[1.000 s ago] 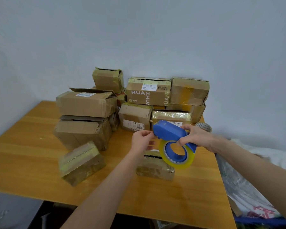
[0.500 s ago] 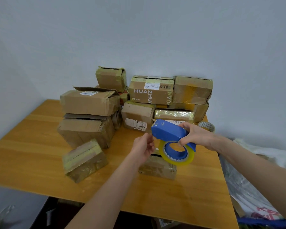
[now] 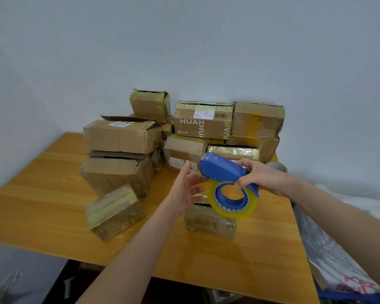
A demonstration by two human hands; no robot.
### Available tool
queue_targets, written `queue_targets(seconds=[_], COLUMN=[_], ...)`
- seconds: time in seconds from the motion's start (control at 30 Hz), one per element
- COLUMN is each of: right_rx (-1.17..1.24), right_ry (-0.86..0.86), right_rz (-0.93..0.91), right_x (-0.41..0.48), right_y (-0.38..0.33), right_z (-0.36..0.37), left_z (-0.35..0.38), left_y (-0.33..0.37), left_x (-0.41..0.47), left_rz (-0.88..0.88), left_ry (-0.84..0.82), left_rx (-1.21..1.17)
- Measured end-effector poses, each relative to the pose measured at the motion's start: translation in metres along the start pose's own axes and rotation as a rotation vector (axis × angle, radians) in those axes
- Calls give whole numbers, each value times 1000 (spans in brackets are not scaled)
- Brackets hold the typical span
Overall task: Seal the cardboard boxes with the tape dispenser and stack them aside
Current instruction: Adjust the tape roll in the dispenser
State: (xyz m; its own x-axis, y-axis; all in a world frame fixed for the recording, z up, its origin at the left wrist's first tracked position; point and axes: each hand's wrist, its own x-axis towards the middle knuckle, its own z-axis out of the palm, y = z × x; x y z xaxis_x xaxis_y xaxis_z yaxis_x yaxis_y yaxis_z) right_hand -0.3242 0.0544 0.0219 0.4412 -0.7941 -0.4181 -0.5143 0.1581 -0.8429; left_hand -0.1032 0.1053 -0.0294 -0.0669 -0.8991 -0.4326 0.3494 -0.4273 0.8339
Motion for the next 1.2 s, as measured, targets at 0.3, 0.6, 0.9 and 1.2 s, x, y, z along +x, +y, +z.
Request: queue_targets(seconds=[0.3, 0.6, 0.9, 1.2], right_rx=[-95, -111, -128, 5], right_ry=[14, 14, 55, 44], right_rz=[43, 10, 40, 25], right_x=[1, 4, -3, -7], right_y=[4, 7, 24, 27], right_z=[0, 4, -17, -11], left_z=[-15, 4, -39, -14], left_y=[11, -4, -8, -8], left_x=[-1, 19, 11, 11], left_rz=[291, 143, -35, 8], left_ry=[77, 426, 386, 153], left_rx=[332, 291, -48, 51])
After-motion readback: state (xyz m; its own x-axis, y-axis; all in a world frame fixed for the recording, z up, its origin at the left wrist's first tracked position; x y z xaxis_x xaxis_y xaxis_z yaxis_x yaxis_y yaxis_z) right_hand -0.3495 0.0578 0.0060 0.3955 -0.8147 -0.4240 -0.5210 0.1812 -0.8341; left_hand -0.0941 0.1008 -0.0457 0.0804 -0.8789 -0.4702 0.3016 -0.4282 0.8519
